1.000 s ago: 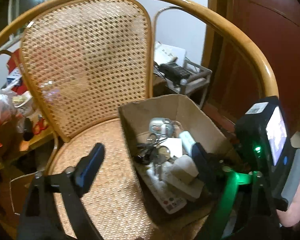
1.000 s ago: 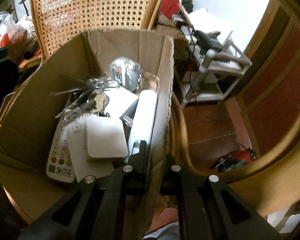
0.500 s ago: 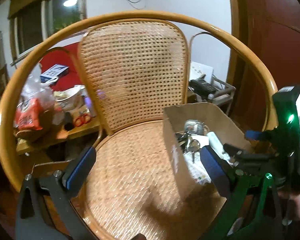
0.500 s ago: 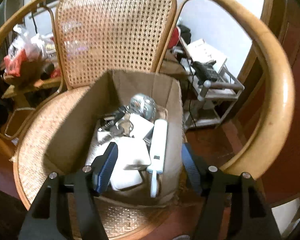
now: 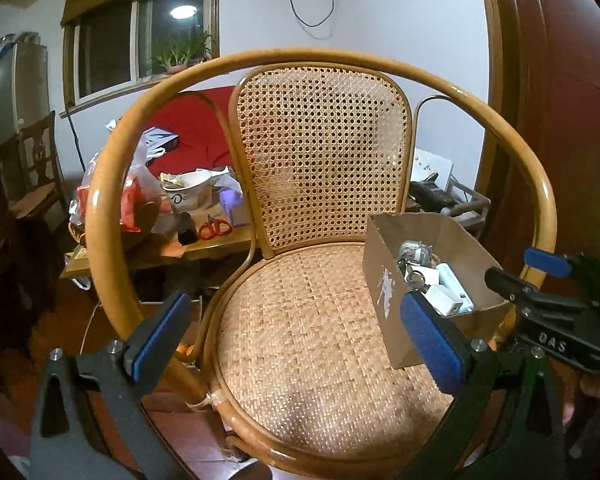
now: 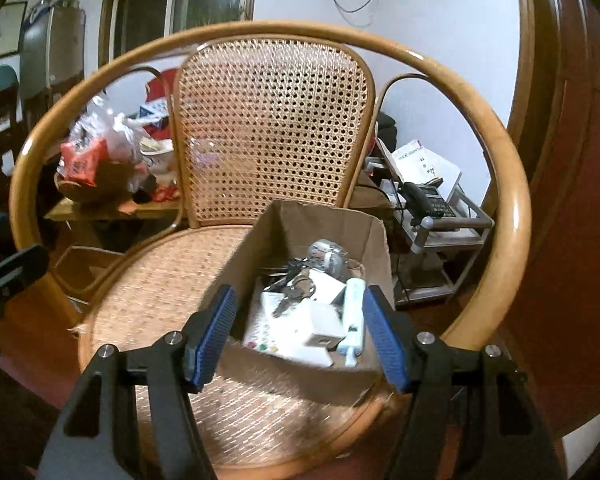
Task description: Organize rigid objects
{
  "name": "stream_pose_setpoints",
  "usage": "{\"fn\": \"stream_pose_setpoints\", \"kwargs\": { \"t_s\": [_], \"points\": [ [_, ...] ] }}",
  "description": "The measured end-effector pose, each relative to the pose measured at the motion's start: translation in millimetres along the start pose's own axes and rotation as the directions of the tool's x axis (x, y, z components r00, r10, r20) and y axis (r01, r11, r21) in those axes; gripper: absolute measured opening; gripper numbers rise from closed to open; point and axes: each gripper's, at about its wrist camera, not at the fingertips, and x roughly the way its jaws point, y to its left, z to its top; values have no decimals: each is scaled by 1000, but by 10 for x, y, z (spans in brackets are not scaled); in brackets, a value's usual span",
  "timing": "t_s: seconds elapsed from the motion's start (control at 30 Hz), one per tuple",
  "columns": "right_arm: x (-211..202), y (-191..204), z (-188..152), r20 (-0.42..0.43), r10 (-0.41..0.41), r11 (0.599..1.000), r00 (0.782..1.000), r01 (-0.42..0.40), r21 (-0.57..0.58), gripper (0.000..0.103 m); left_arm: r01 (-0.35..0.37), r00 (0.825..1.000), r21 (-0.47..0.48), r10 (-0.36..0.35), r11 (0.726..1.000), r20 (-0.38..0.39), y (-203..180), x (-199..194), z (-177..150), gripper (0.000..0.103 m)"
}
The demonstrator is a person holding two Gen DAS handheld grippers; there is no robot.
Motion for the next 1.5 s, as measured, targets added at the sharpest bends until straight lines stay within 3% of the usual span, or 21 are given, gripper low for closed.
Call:
{"fn": "stream_pose_setpoints", "kwargs": {
  "t_s": [0.4, 0.8, 0.97, 1.17, 1.27, 1.4, 1.5],
  "points": [
    [-562, 151, -255, 102, -15, 999, 995, 11, 40, 70, -3, 998, 18, 2, 1000, 67, -194, -348, -161, 103],
    [-1028, 232, -404, 193, 6, 998, 981, -19, 62, 70, -19, 996, -24, 21, 1000, 92, -202, -549, -240, 103],
    [-1121, 252, -492, 219, -26, 998, 975, 11, 68, 71, -11, 995, -25, 13, 1000, 102, -273, -607, -302, 103],
    [-1196, 247, -519, 254, -47, 997, 966, 29, 72, 78, -21, 994, -12, 23, 1000, 108, -365, -622, -350, 103],
    [-1225, 250, -524, 267, -84, 995, 960, 69, 65, 87, -45, 993, -9, 46, 999, 106, -379, -597, -367, 103],
    [-1265, 198, -533, 275, -107, 993, 955, 87, 85, 87, -59, 993, -17, 60, 998, 98, -348, -560, -379, 103],
    [-1276, 171, -541, 274, -164, 985, 947, 145, 89, 87, -70, 993, -18, 72, 997, 94, -327, -548, -384, 103]
  ]
}}
